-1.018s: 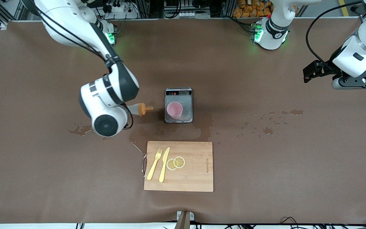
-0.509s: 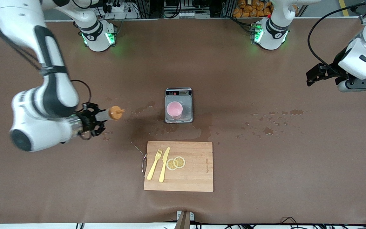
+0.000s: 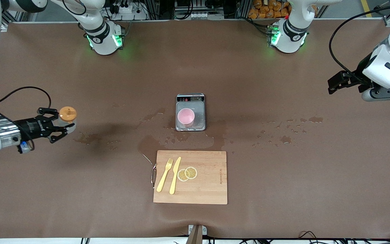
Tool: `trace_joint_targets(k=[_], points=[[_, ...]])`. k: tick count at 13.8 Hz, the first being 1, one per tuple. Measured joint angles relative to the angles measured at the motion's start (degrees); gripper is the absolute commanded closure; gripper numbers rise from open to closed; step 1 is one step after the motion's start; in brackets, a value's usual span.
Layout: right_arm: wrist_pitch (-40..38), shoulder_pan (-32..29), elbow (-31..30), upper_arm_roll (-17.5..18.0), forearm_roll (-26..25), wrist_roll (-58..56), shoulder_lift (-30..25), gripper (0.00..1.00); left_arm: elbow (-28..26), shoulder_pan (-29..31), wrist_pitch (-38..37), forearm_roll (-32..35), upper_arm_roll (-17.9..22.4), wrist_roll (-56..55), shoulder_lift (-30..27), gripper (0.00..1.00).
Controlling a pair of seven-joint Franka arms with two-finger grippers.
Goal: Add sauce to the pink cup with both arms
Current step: 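Lower the bottle upright onto the table with the right gripper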
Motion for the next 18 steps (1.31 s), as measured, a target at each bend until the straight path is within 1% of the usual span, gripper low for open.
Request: trace_joint_targets(k=[2,5,8,10,12,18], points=[[-1.27,-3.96,-1.18,-0.02,2.83,-5.49,1.39,0.60,0.08,0.00,0.23,-2.02,0.03,-1.11,0.00,0.00],[-2.55,-9.94,-2.36,-0.06,6.75,-13.18,5.43,0.60,0.20,-0.07,0.26,-2.36,-0.06,-1.25,-0.01,0.00],[-2.61,-13.88,-3.01,-0.05,11.35,-16.40,10.37,0.59,0.29,-0.32,0.25,-1.88,-0.47,-0.22,-0.01,0.00],[-2.43,-14.90,-3.06,-0.04,13.66,-18.13,13.76,0.59,0.35,-0.37,0.25,-0.06,-1.29,1.53,-0.05,0.00],[-1.39,-14.96,-3.13,-0.02,14.14,-19.79,16.19,0.58,0.46,-0.42,0.26,0.30,-1.76,1.65,-0.06,0.00],[3.34,-15.00,-4.66,-0.03,14.28,-25.17,19.41,0.57,0.49,-0.36,0.71,0.30,-1.77,1.65,-0.06,0.00]])
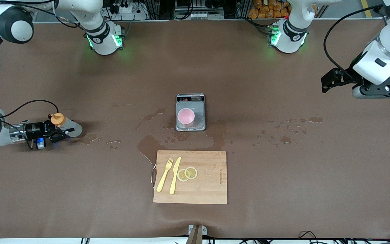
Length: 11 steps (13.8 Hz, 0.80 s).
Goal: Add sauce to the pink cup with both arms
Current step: 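Lower the bottle upright onto the table with the right gripper, then open the right gripper and draw it back from the bottle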
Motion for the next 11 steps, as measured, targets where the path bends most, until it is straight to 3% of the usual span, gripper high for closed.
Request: trace_joint_targets(k=[3,4,5,6,11], points=[[2.15,-0.02,-0.05,-0.01,0.00,-1.14,1.27,0.49,0.00,-0.01,0.83,0.00,0.02,0.00,0.02,0.00],[2.17,-0.04,-0.05,0.00,0.24,-1.45,1.51,0.36,0.00,-0.01,1.15,0.00,0.01,0.00,0.04,0.00],[2.12,-0.05,-0.05,0.00,0.32,-1.70,1.55,0.07,0.00,-0.01,1.41,0.00,0.01,0.00,0.06,0.00],[2.15,-0.05,-0.05,0.03,0.32,-1.82,1.55,0.00,0.00,-0.01,1.69,0.00,0.01,0.00,0.07,0.00],[2.56,-0.05,0.84,0.07,0.32,-2.16,1.50,0.00,0.00,0.12,2.04,0.00,0.03,0.08,0.09,0.00]])
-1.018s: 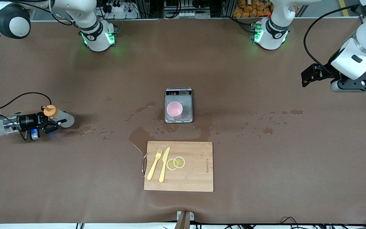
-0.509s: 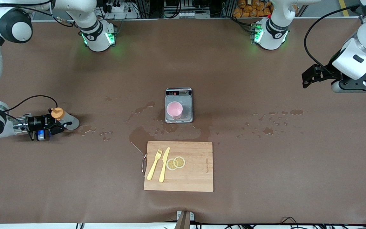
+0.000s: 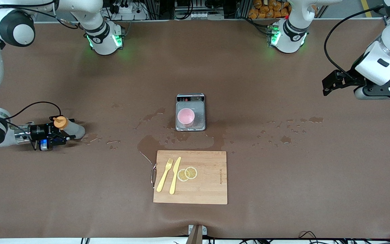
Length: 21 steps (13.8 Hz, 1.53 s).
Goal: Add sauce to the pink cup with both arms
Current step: 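Open the right gripper and draw it back from the bottle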
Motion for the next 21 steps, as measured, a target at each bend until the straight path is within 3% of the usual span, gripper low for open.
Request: trace_joint_targets(k=[4,8,11,18,21], points=[[-1.64,0.04,3.22,0.36,-1.40,0.94,-2.16,0.00,0.00,0.01,0.22,-0.12,0.01,0.05,0.00,0.00],[-11.60,1.00,14.20,0.90,-9.10,9.46,-5.50,0.00,0.01,0.04,0.26,-0.35,0.11,0.05,0.00,0.00],[-13.60,4.42,19.54,1.22,-14.43,10.57,-8.46,0.00,0.01,0.06,0.26,-0.36,0.20,0.05,0.00,0.00],[-14.10,19.13,21.14,1.58,-26.28,10.83,-21.89,0.00,-0.01,0.09,0.26,-0.40,0.33,0.05,0.01,0.00],[-12.41,24.59,19.36,1.58,-31.06,4.54,-24.90,0.00,-0.01,0.11,0.26,-0.41,0.34,0.05,0.01,0.00]])
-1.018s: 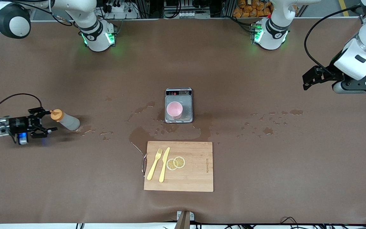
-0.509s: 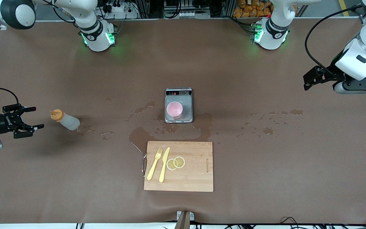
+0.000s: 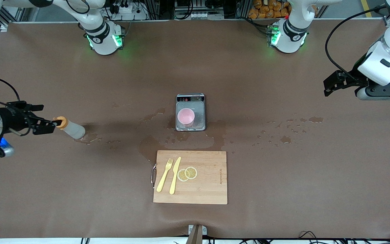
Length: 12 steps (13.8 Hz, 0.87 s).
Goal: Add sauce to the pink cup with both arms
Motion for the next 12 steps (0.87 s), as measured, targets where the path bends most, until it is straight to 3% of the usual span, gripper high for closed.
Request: trace_joint_targets(k=[2,6,9,12], points=[[6.76,0.31,-7.17,-0.11,-2.23,-6.51,-4.58,0.00,0.00,-0.01,0.00,0.00,0.00,0.00,0.00,0.00],[20.88,0.60,-26.88,-0.12,-7.56,-17.76,-19.24,0.00,0.00,-0.01,0.00,0.00,0.00,0.00,0.01,0.00],[23.86,1.55,-31.35,-0.07,-12.10,-20.02,-26.29,0.00,0.00,-0.01,0.01,0.00,0.00,0.00,0.02,0.00],[25.48,3.49,-32.20,-0.03,-14.10,-20.07,-28.99,0.00,0.00,0.00,0.01,0.00,0.01,0.00,0.02,0.00]])
